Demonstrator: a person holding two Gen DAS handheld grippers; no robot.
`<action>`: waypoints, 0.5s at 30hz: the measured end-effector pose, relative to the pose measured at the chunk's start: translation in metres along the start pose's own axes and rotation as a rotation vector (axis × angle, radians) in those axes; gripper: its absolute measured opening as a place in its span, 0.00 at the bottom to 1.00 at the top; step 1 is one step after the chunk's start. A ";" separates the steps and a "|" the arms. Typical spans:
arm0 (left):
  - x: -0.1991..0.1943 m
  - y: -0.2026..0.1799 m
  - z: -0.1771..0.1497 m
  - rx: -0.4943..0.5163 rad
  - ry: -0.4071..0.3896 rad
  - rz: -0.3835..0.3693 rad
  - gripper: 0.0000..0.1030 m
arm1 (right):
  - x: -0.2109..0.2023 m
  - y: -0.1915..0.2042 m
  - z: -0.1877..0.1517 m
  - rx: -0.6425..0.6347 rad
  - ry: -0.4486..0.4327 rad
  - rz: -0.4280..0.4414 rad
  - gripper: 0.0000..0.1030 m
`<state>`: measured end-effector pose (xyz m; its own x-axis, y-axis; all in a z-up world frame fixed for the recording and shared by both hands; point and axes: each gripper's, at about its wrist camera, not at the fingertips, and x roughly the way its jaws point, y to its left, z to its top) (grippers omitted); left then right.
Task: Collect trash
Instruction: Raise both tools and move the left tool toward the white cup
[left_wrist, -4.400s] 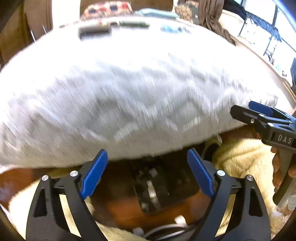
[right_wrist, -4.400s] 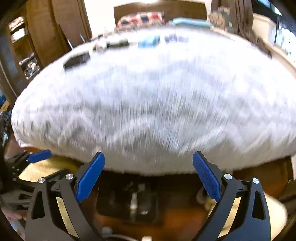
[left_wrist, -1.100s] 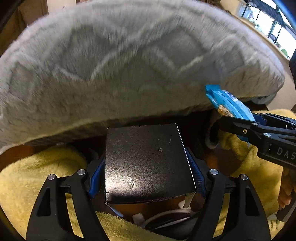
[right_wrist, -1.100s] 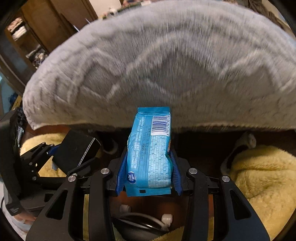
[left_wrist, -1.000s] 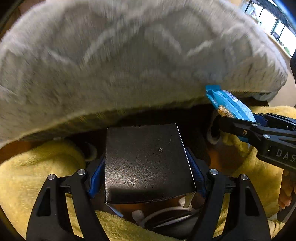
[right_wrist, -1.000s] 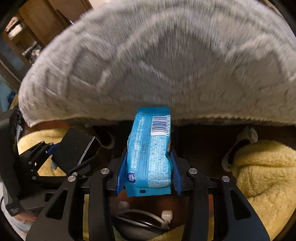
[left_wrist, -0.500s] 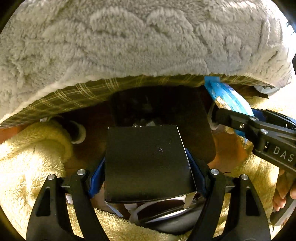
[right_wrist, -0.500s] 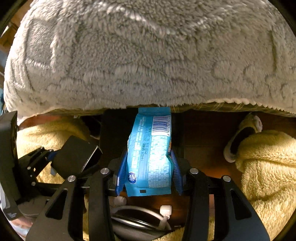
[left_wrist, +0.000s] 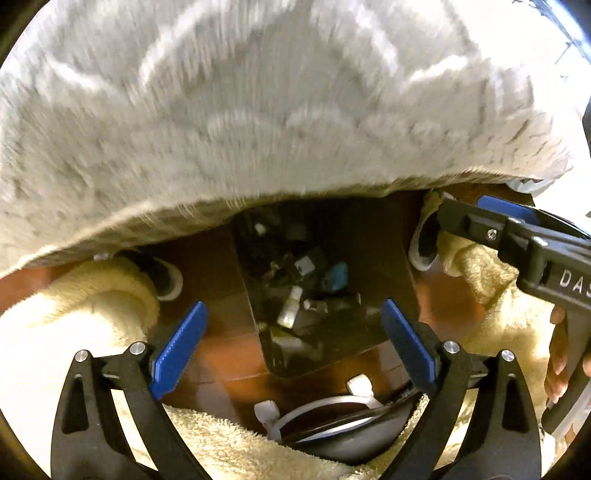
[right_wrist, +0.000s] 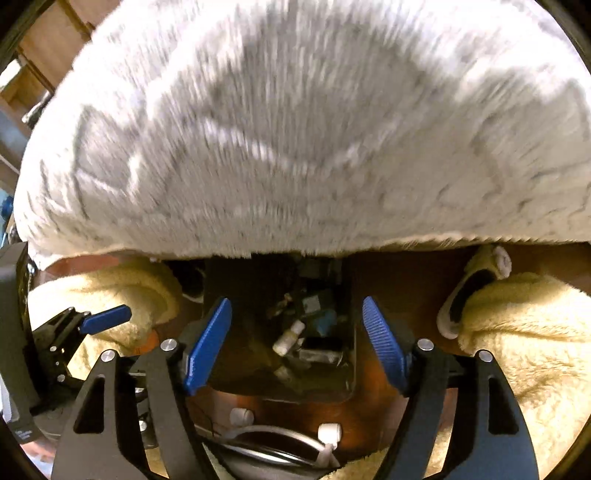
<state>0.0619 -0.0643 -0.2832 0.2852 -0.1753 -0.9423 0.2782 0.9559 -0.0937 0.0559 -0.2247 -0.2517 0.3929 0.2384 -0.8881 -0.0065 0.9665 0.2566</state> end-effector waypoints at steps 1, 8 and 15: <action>-0.007 0.000 0.002 0.003 -0.018 -0.001 0.88 | -0.010 0.000 0.002 -0.001 -0.027 -0.004 0.75; -0.058 0.000 0.018 0.009 -0.143 0.004 0.89 | -0.073 -0.001 0.026 -0.024 -0.220 -0.074 0.78; -0.117 0.000 0.048 0.061 -0.297 0.040 0.89 | -0.116 -0.003 0.065 -0.069 -0.365 -0.131 0.78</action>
<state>0.0729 -0.0547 -0.1578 0.5506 -0.2076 -0.8086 0.3133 0.9492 -0.0303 0.0699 -0.2615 -0.1245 0.6959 0.0752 -0.7142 0.0083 0.9936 0.1126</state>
